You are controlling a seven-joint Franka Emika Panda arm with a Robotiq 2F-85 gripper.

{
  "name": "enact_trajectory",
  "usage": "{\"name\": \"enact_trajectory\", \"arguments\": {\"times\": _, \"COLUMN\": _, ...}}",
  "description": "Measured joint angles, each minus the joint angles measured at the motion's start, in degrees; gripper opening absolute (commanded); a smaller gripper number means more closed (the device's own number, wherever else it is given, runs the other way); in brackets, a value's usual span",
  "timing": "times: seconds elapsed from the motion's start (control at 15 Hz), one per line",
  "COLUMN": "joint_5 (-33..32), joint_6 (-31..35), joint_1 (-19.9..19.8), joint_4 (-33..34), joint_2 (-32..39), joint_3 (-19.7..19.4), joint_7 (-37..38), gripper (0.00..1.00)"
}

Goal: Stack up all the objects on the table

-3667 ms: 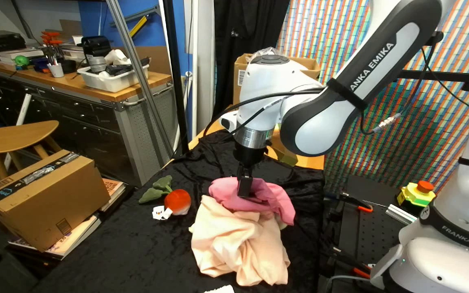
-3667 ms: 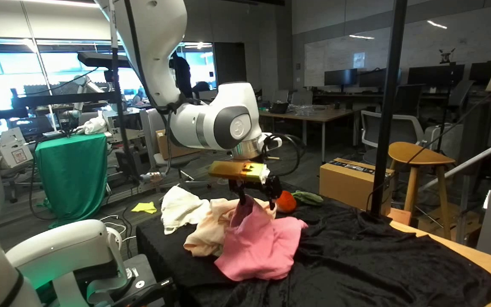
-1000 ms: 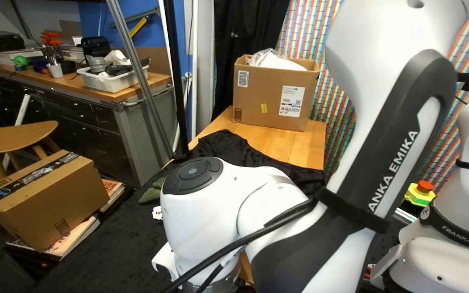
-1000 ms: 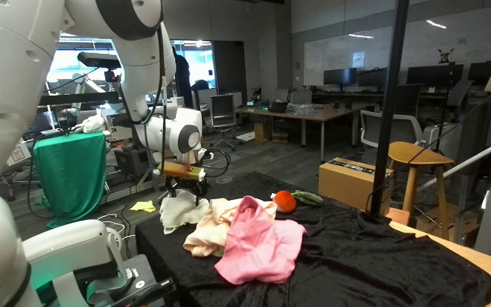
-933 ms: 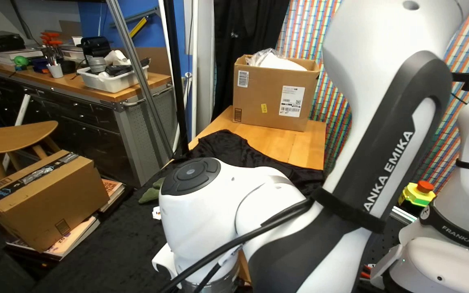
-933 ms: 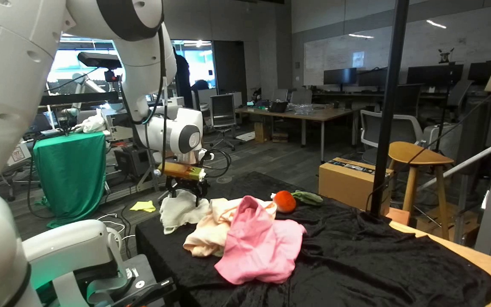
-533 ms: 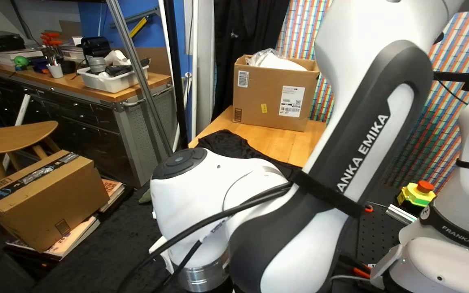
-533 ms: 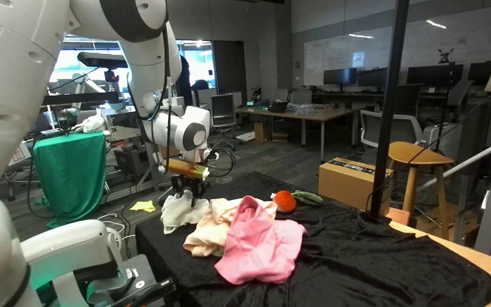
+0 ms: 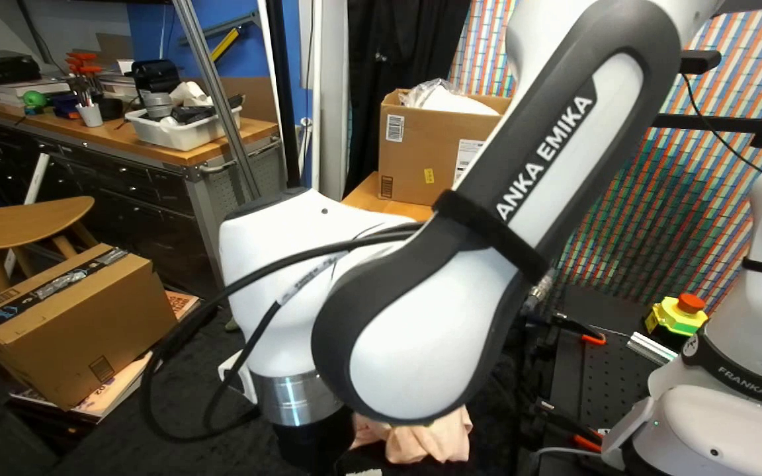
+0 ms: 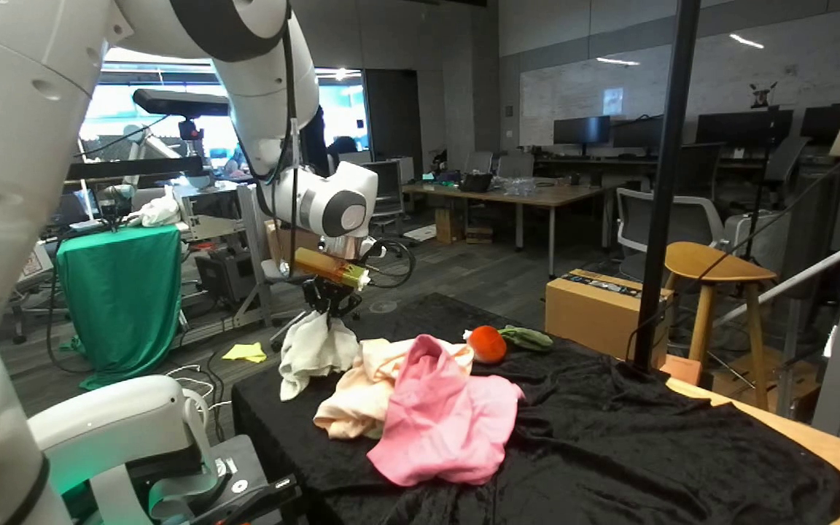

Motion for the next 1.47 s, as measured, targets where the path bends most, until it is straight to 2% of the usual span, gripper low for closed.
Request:
{"name": "enact_trajectory", "arguments": {"times": 0.33, "joint_5": 7.6, "joint_6": -5.1, "joint_1": -4.9, "joint_4": 0.7, "joint_2": -4.5, "joint_3": 0.7, "joint_7": -7.0, "gripper": 0.03}}
{"name": "enact_trajectory", "arguments": {"times": 0.73, "joint_5": 20.8, "joint_6": -9.0, "joint_1": -12.0, "joint_4": -2.4, "joint_2": -14.5, "joint_3": -0.2, "joint_7": -18.9, "gripper": 0.03}}
{"name": "enact_trajectory", "arguments": {"times": 1.07, "joint_5": 30.5, "joint_6": -12.2, "joint_1": -13.9, "joint_4": -8.8, "joint_2": -24.7, "joint_3": -5.9, "joint_7": -27.5, "gripper": 0.03}}
{"name": "enact_trajectory", "arguments": {"times": 1.4, "joint_5": 31.5, "joint_6": -13.2, "joint_1": -13.6, "joint_4": -15.8, "joint_2": -32.2, "joint_3": -12.0, "joint_7": -29.4, "gripper": 0.02}}
{"name": "enact_trajectory", "arguments": {"times": 1.47, "joint_5": 31.5, "joint_6": -13.2, "joint_1": -13.6, "joint_4": -16.8, "joint_2": -33.1, "joint_3": -12.8, "joint_7": -29.4, "gripper": 0.05}}
